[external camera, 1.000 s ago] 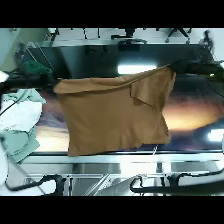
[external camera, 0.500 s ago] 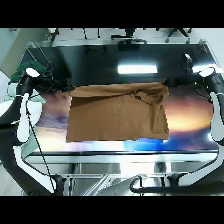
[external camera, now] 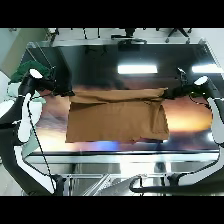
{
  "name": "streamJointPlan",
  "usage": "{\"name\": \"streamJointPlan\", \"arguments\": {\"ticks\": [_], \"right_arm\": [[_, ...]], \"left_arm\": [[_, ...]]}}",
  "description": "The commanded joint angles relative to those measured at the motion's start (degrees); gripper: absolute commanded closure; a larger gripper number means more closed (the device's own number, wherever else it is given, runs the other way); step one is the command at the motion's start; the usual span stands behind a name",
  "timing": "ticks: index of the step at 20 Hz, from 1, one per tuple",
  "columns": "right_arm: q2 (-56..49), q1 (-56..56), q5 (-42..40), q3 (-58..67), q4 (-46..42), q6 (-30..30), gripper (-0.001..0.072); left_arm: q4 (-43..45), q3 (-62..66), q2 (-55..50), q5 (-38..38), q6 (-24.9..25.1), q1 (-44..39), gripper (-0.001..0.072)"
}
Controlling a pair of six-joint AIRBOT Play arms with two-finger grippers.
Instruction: Fold the shirts.
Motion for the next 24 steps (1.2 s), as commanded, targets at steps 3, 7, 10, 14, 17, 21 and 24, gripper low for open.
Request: {"name": "streamJointPlan", "arguments": {"ticks": [3,7,10,14,17,21,24], "right_arm": [[10.93,-0.13,-4.26,3.74,6.99,-3.17,0.0694],[27.19,-0.04,-11.63,7.15,12.09,-3.41,0.0693],[40.46,-0.04,-17.27,7.15,12.33,-4.46,0.0693],[54.10,-0.04,-22.64,7.15,12.28,-7.78,0.0693],[59.41,-0.04,-26.45,8.52,11.74,-9.57,0.0692],[58.88,-0.04,-25.59,13.33,11.21,-10.25,0.0693],[55.43,-0.07,-23.45,13.44,10.56,-10.40,0.0693]], "left_arm": [[-8.85,6.78,7.69,-3.96,-0.22,-0.48,0.0696],[-21.05,18.32,20.52,-5.81,-1.14,-0.48,0.0695],[-27.30,19.91,33.33,-0.92,-1.05,-0.48,0.0695],[-27.19,10.38,53.92,10.84,-1.01,2.16,0.0695],[-27.19,6.58,65.42,13.53,0.46,10.97,0.0695],[-27.21,6.10,71.69,12.46,0.72,27.30,0.0695],[-28.55,6.05,68.70,5.66,0.68,35.01,0.0695]]}}
